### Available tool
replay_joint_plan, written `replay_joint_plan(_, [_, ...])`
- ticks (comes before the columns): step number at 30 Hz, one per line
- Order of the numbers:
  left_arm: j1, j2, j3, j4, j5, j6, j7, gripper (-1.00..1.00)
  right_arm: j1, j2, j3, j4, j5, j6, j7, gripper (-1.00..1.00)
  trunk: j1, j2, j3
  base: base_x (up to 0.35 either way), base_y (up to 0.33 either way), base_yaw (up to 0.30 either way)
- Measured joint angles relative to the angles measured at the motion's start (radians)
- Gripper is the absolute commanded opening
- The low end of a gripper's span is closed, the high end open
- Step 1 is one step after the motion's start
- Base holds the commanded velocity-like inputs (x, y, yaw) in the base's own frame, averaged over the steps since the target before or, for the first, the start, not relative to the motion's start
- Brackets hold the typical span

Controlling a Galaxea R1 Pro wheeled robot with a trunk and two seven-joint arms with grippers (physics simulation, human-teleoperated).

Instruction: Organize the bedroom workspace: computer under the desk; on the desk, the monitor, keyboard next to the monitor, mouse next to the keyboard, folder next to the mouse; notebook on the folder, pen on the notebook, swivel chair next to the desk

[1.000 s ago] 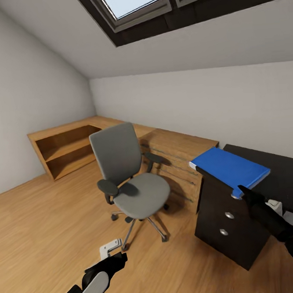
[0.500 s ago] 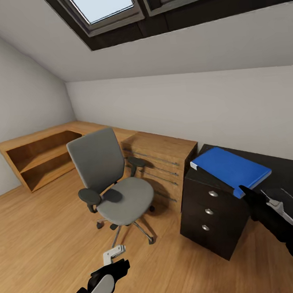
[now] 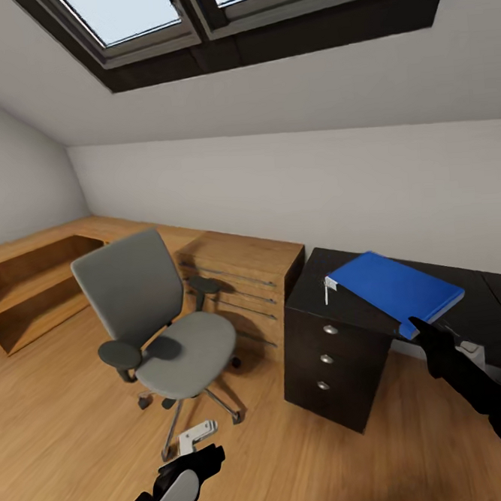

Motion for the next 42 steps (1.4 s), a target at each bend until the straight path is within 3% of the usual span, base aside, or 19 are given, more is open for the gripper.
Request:
replay_joint_plan(10, [0.0, -0.009, -0.001, 0.008, 0.0, -0.042, 0.0, 1.0, 0.0, -0.001, -0.008, 0.001, 0.001, 0.0, 0.0, -1.0, -0.038, 0.07, 0.031, 0.0, 0.0, -0.273])
replay_joint_plan(29, [0.0, -0.009, -0.012, 0.005, 0.0, -0.049, 0.0, 1.0, 0.0, -0.003, -0.061, 0.003, 0.003, -0.001, -0.001, -1.0, -0.111, 0.203, 0.091, 0.0, 0.0, -0.273])
replay_joint_plan(31, [0.0, -0.012, -0.015, 0.009, 0.001, -0.048, 0.0, 1.0, 0.0, -0.002, -0.083, 0.004, 0.004, -0.001, -0.001, -1.0, -0.111, 0.203, 0.091, 0.0, 0.0, -0.273])
replay_joint_plan(42, [0.0, -0.012, -0.013, 0.01, 0.002, -0.048, 0.0, 1.0, 0.0, -0.002, -0.092, 0.004, 0.003, -0.001, -0.001, -1.0, -0.111, 0.203, 0.091, 0.0, 0.0, -0.273])
